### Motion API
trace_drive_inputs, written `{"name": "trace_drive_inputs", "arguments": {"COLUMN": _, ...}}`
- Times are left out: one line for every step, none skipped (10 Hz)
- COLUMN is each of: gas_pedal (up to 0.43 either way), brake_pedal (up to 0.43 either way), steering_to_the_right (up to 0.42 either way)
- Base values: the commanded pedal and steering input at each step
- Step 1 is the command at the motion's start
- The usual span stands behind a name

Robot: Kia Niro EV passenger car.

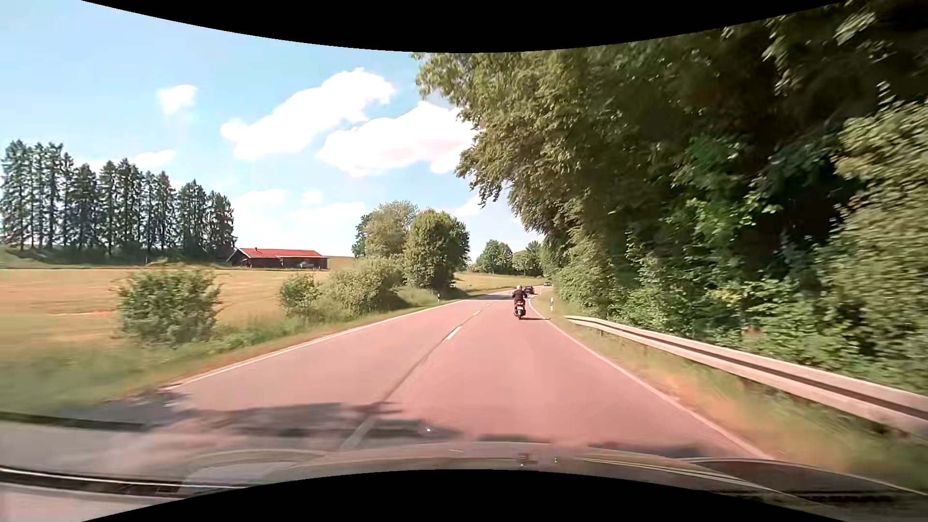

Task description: Follow the waypoints while adhering to traffic rules and regulations

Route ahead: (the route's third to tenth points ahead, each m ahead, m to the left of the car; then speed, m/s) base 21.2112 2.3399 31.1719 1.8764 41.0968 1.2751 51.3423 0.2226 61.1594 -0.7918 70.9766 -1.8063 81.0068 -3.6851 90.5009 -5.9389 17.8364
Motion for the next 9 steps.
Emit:
{"name": "trace_drive_inputs", "arguments": {"gas_pedal": 0.138, "brake_pedal": 0.012, "steering_to_the_right": 0.013}}
{"name": "trace_drive_inputs", "arguments": {"gas_pedal": 0.138, "brake_pedal": 0.012, "steering_to_the_right": 0.013}}
{"name": "trace_drive_inputs", "arguments": {"gas_pedal": 0.15, "brake_pedal": 0.012, "steering_to_the_right": 0.012}}
{"name": "trace_drive_inputs", "arguments": {"gas_pedal": 0.15, "brake_pedal": 0.012, "steering_to_the_right": 0.01}}
{"name": "trace_drive_inputs", "arguments": {"gas_pedal": 0.15, "brake_pedal": 0.012, "steering_to_the_right": 0.01}}
{"name": "trace_drive_inputs", "arguments": {"gas_pedal": 0.157, "brake_pedal": 0.012, "steering_to_the_right": 0.009}}
{"name": "trace_drive_inputs", "arguments": {"gas_pedal": 0.177, "brake_pedal": 0.012, "steering_to_the_right": 0.009}}
{"name": "trace_drive_inputs", "arguments": {"gas_pedal": 0.177, "brake_pedal": 0.012, "steering_to_the_right": 0.009}}
{"name": "trace_drive_inputs", "arguments": {"gas_pedal": 0.177, "brake_pedal": 0.012, "steering_to_the_right": 0.008}}
